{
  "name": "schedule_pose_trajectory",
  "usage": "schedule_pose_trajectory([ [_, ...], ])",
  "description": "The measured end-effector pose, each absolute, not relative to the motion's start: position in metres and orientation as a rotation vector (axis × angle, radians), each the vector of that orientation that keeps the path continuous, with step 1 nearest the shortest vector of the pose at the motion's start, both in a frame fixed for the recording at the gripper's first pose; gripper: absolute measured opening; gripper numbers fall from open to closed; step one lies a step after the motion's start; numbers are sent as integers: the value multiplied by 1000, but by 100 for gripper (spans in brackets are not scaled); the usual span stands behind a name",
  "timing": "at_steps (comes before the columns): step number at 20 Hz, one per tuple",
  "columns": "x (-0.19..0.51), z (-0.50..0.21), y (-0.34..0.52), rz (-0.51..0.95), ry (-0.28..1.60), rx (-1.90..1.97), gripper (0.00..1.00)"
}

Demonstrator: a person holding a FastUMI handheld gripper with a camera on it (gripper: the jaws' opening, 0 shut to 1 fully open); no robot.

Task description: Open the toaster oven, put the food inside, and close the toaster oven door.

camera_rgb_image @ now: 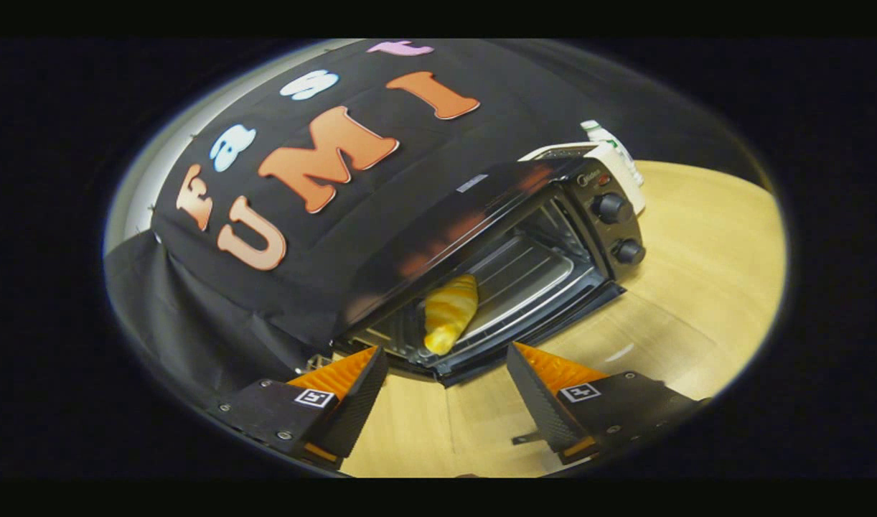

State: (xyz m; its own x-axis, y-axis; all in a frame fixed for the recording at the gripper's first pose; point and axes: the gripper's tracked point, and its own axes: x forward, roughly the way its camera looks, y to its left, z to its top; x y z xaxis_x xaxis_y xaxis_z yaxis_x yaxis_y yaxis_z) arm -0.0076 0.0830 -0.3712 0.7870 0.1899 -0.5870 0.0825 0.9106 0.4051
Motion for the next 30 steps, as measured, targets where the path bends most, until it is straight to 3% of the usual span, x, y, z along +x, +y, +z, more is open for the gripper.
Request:
schedule_pose_trajectory([
  [13, -118, -423, 25, 44, 810, -74, 99],
  [23, -117, -467, 8, 56, 902, -174, 99],
  [30, -109, -458, 10, 63, 911, -71, 99],
])
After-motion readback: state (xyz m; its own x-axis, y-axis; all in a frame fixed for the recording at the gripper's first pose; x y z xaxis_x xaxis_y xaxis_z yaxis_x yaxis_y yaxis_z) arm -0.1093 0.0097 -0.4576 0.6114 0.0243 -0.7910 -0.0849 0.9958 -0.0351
